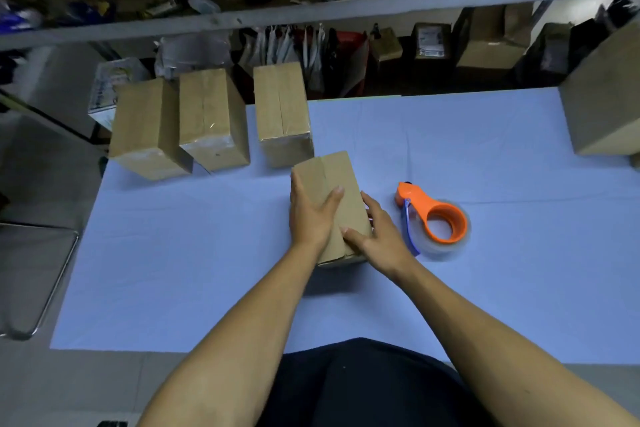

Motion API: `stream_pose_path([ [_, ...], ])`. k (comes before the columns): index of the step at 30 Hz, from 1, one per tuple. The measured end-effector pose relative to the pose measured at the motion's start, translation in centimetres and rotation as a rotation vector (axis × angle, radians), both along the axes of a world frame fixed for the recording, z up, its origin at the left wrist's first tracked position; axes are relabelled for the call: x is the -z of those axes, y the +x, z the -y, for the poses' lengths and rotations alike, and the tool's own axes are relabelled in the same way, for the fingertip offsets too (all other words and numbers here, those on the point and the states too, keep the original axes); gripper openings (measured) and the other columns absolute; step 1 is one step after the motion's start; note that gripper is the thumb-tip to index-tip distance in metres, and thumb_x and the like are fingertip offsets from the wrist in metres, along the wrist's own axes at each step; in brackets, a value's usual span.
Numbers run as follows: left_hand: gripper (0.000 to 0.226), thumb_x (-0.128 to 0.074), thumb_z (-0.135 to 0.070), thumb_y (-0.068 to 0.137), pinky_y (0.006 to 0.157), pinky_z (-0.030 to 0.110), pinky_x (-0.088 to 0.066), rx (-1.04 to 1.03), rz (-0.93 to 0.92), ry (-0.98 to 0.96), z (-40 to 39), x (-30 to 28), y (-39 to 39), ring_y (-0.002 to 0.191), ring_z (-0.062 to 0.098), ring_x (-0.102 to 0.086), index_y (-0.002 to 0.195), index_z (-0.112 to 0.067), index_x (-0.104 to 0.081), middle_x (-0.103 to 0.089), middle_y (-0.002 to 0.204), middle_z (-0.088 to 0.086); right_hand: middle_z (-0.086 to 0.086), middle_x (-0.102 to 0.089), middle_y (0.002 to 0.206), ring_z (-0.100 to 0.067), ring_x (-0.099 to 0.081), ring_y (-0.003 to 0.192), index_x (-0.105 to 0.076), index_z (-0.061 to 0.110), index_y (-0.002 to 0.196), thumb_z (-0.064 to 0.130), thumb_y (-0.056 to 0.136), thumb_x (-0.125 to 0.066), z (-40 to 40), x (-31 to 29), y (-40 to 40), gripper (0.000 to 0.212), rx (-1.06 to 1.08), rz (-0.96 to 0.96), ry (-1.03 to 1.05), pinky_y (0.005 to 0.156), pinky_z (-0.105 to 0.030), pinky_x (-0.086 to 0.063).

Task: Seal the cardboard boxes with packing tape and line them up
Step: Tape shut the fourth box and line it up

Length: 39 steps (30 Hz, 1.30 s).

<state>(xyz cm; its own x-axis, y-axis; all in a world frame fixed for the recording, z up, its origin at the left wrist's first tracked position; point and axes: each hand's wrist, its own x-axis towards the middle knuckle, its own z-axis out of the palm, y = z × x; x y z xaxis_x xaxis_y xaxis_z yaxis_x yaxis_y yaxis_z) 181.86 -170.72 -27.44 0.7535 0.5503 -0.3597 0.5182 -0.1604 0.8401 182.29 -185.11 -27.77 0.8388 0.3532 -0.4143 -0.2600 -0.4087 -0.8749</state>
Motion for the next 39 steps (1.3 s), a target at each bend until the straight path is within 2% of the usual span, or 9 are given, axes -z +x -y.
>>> stream_pose_path([
  [2,0.064,-0.08,-0.03,0.083,0.1,0.043,-0.052,-0.037,0.077,-0.266,-1.0,0.5,-0.1,0.112,0.017,-0.066,0.138,-0.025,-0.048,-0.068,0.124,-0.003,-0.001,-0.054,0.131,-0.015,-0.056,0.114,-0.039,0.035,0.143,0.022,0.084,-0.076,0.1,-0.1,-0.2,0.071,0.044,-0.045,0.045,0.098,-0.036,-0.05],
  [4,0.052,-0.076,-0.025,0.087,0.095,0.045,-0.055,-0.01,0.127,-0.421,-1.6,1.2,-0.2,0.107,0.017,-0.069,0.133,-0.028,-0.052,-0.071,0.118,-0.004,-0.001,-0.055,0.127,-0.01,-0.057,0.108,-0.04,0.035,0.138,0.02,0.083,-0.078,0.3,-0.3,0.0,0.068,0.046,-0.091,0.082,0.088,-0.027,-0.053],
  [9,0.057,-0.072,-0.022,0.09,0.09,0.035,-0.056,0.046,0.156,-0.468,-1.8,2.1,-0.1,0.112,0.015,-0.067,0.139,-0.03,-0.045,-0.068,0.124,-0.005,-0.003,-0.05,0.136,-0.015,-0.054,0.119,-0.036,0.039,0.14,0.018,0.085,-0.073,-0.4,-0.9,1.6,0.069,0.026,-0.11,0.092,0.1,-0.036,-0.049],
  [13,0.058,-0.072,-0.021,0.09,0.083,0.027,-0.057,0.057,0.15,-0.495,-1.6,2.6,-0.2,0.112,0.012,-0.067,0.14,-0.031,-0.044,-0.068,0.124,-0.007,0.008,-0.05,0.142,-0.006,-0.055,0.123,-0.016,0.041,0.153,0.019,0.091,-0.066,-1.1,-0.5,2.1,0.082,-0.017,-0.113,0.108,0.104,-0.027,-0.045],
  [18,0.053,-0.071,-0.025,0.09,0.083,0.016,-0.052,0.07,0.164,-0.366,-1.1,2.8,0.0,0.11,0.001,-0.065,0.134,-0.036,-0.046,-0.066,0.121,-0.018,0.014,-0.036,0.15,-0.008,-0.042,0.137,0.002,0.031,0.157,0.017,0.095,-0.06,-1.1,0.2,1.4,0.088,0.006,-0.118,0.075,0.115,-0.032,-0.033],
  [22,0.067,-0.072,-0.032,0.086,0.104,0.038,-0.049,0.16,0.116,-0.274,-1.6,2.6,0.8,0.119,0.008,-0.061,0.145,-0.027,-0.041,-0.063,0.131,-0.008,0.01,-0.034,0.153,-0.013,-0.038,0.14,0.002,0.025,0.158,0.02,0.096,-0.06,-1.4,-0.1,1.3,0.088,0.009,-0.022,-0.001,0.116,-0.032,-0.031],
  [29,0.077,-0.078,-0.052,0.071,0.104,0.044,-0.049,0.337,0.002,-0.206,-2.7,1.4,2.0,0.115,0.012,-0.063,0.14,-0.034,-0.048,-0.067,0.125,-0.011,0.01,-0.055,0.135,-0.009,-0.056,0.121,-0.032,0.027,0.15,0.038,0.097,-0.059,0.5,-0.5,1.0,0.061,0.023,0.06,-0.016,0.1,-0.025,-0.044],
  [34,0.077,-0.077,-0.053,0.075,0.107,0.041,-0.046,0.603,-0.068,-0.122,-2.3,0.8,3.6,0.118,0.01,-0.061,0.143,-0.041,-0.044,-0.065,0.127,-0.015,-0.021,-0.058,0.112,-0.037,-0.056,0.102,-0.058,0.005,0.125,0.046,0.094,-0.058,5.2,1.3,3.6,0.051,0.106,0.367,-0.674,0.084,-0.039,-0.041],
  [39,0.074,-0.075,-0.058,0.076,0.104,0.037,-0.045,0.747,-0.14,0.119,-2.1,-0.1,4.9,0.118,0.013,-0.057,0.141,-0.042,-0.042,-0.061,0.125,-0.018,-0.024,-0.059,0.103,-0.039,-0.057,0.096,-0.038,0.001,0.137,0.032,0.085,-0.07,7.1,2.3,3.8,0.069,0.078,0.16,-0.696,0.076,-0.042,-0.043],
])
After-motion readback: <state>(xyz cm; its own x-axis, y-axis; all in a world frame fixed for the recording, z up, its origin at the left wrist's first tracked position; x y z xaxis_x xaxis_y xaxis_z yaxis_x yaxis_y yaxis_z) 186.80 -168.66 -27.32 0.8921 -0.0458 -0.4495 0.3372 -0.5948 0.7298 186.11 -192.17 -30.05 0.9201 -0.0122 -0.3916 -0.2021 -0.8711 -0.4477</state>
